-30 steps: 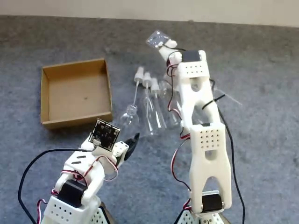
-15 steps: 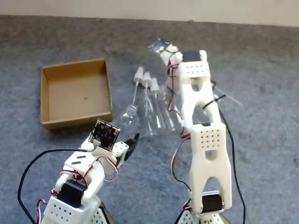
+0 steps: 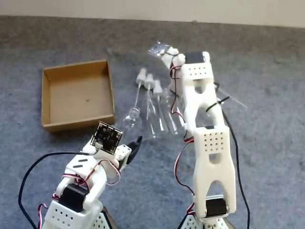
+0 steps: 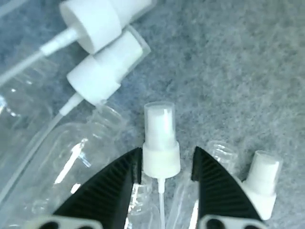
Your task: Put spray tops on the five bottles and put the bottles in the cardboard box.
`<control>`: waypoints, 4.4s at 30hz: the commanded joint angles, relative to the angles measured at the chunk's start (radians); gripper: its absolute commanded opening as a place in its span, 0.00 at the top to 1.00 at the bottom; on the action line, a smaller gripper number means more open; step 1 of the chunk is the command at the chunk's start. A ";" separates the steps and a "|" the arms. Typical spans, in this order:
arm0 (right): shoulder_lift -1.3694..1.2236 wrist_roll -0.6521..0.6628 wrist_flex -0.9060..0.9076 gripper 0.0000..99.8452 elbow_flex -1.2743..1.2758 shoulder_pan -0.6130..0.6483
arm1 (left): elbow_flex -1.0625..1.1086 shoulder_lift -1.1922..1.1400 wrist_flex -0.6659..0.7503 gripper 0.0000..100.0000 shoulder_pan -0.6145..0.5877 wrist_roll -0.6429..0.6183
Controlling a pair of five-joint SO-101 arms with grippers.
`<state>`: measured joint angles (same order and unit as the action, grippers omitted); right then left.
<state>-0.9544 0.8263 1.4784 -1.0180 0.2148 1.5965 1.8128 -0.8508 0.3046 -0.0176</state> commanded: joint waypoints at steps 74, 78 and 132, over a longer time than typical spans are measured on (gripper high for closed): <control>1.259 -0.750 0.288 0.94 -0.081 -0.021 | 0.097 0.007 0.493 0.88 0.456 0.054; 1.345 -0.750 0.288 0.94 -0.005 -0.021 | 0.097 0.007 0.493 0.88 0.470 0.054; 1.460 -0.910 0.168 0.94 0.415 0.073 | 0.091 0.012 0.431 0.88 0.529 0.054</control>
<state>0.4941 -0.0760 1.6471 -0.6467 0.2746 1.6732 1.8128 -0.4227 0.8170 0.0253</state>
